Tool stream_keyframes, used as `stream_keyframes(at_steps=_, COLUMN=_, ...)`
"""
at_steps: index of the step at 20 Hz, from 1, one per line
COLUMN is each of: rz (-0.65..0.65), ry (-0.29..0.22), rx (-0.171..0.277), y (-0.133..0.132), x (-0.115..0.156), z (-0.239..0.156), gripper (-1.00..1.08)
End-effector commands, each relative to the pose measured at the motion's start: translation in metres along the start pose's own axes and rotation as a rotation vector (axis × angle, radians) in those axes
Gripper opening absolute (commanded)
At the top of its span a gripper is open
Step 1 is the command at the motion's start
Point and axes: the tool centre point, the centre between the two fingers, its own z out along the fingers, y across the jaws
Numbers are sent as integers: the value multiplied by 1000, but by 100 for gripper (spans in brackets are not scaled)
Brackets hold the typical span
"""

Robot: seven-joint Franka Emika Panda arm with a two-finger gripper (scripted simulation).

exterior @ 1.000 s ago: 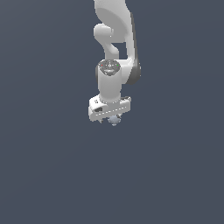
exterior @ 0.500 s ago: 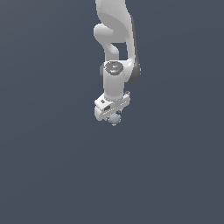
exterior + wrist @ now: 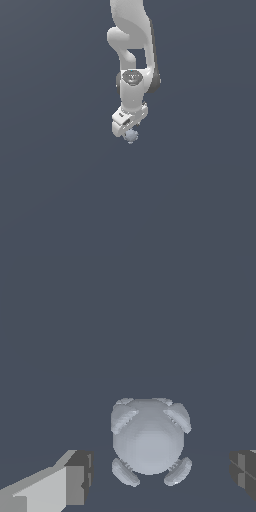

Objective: Pick up the object and move it to a goal position.

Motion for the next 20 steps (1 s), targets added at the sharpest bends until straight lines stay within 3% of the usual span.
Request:
stream_keyframes(at_steps=1, rz=-13, ry=0, rx=0, y=-2, x=-1, z=1, gripper=100)
stream_keyframes(at_steps=20, rz=-14, ry=0, rx=0, y=-2, x=-1, z=50, gripper=100)
